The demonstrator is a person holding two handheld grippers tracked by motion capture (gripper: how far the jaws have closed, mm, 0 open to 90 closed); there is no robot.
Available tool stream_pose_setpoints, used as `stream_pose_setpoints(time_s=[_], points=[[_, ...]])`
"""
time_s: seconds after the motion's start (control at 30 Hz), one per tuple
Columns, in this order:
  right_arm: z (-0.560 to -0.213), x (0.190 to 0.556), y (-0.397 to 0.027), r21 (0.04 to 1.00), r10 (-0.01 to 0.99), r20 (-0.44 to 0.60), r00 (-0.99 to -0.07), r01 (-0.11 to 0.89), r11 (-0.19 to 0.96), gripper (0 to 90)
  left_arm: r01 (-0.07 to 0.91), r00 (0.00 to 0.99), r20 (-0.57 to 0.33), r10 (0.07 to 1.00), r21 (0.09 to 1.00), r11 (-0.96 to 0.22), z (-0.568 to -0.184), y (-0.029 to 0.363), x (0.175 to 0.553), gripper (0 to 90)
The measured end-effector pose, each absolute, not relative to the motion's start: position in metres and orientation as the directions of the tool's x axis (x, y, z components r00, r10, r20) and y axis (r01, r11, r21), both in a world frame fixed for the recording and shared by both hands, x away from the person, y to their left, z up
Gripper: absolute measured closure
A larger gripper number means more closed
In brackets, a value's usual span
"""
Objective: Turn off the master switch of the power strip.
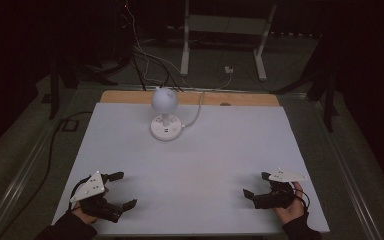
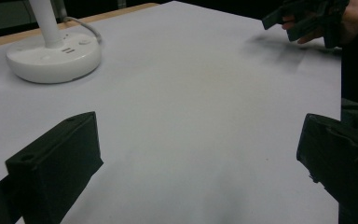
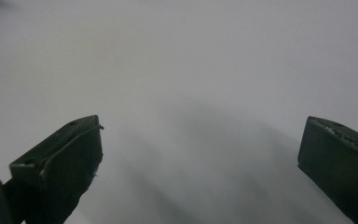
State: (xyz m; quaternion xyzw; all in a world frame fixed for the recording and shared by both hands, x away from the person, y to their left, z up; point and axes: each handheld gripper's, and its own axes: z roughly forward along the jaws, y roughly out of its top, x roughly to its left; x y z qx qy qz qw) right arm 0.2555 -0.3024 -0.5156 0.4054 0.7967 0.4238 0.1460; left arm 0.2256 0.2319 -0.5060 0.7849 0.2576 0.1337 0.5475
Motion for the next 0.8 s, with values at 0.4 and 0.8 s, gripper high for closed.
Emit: stream_pose_setpoints(time_s=[0.4, 0.8], points=[[-0.521, 0.245, -0.313, 0.775, 0.786, 0.048, -0.617, 0.519, 0.361, 0.0, 0.256, 0.834, -0.07, 0.548, 0.928, -0.272, -0.506, 0.231, 0.226, 0.3], [-0.522, 0.248, -0.305, 0.765, 0.772, 0.026, -0.635, 0.51, 0.394, 0.0, 0.258, 0.832, -0.073, 0.549, 0.928, -0.268, -0.506, 0.232, 0.226, 0.3]])
